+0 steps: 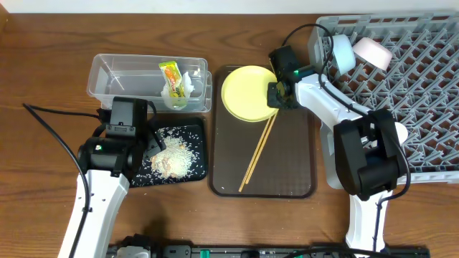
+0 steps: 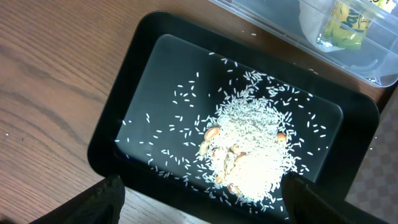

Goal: Sort waste into correct bins and load items into the dishwasher rack
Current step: 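Lift the yellow plate right and stand it upright in the rack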

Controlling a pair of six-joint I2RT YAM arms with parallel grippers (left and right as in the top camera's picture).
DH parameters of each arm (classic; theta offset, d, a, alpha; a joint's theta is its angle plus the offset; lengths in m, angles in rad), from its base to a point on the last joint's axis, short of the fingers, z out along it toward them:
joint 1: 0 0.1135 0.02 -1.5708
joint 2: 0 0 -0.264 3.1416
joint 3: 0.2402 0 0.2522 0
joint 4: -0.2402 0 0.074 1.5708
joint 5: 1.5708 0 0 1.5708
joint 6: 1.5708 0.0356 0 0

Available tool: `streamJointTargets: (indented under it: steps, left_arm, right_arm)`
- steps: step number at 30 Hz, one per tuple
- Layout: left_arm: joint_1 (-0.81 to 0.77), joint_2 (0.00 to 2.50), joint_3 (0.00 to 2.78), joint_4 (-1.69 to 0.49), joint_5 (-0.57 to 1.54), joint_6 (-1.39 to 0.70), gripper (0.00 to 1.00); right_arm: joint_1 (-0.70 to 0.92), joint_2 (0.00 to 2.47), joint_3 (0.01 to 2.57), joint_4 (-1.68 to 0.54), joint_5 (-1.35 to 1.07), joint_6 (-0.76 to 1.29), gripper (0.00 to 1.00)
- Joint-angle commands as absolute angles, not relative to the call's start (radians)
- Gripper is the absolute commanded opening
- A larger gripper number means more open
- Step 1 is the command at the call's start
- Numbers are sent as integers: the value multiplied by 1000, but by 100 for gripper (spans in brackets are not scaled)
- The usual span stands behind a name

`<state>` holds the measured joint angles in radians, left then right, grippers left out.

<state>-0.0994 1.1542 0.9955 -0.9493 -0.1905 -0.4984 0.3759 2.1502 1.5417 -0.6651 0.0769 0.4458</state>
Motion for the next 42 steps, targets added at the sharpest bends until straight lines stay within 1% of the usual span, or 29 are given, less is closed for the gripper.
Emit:
streamJointTargets:
  steps: [1, 5, 11, 17, 21, 24, 30, 35, 38, 42]
  left_arm:
    - [-95, 1156, 1005, -952, -210, -511, 83]
    - [-95, 1156, 1005, -953, -210, -511, 83]
    - [-95, 1156, 1005, -953, -210, -511, 83]
    - [-95, 1156, 1005, -953, -210, -511, 83]
    - [-95, 1156, 1005, -953, -210, -511, 83]
    - [-95, 1156, 1005, -951, -210, -511, 83]
    - [-95, 1156, 1005, -949, -210, -511, 83]
    - [-95, 1156, 1005, -948, -210, -511, 83]
    - [-95, 1156, 1005, -949, -210, -511, 83]
    - [-95, 1156, 1005, -949, -210, -511, 83]
  right_arm:
    - [389, 2153, 1539, -678, 93, 489, 1]
    - [394, 2153, 1540, -661, 93, 527, 1]
    - [369, 2114, 1570, -646, 94, 504, 1]
    - [312, 1908, 1586, -691, 205, 445, 1]
    - [261, 1750, 1585, -760, 233, 336, 1]
    - [224, 1669, 1585, -830, 336, 282, 1]
    - [144, 1551, 1585, -871, 734, 102, 1]
    - [98, 1518, 1585, -871, 896, -90, 1]
    - [85, 1521, 1575, -891, 962, -84, 1]
    - [86, 1529, 1535, -894, 964, -28, 1]
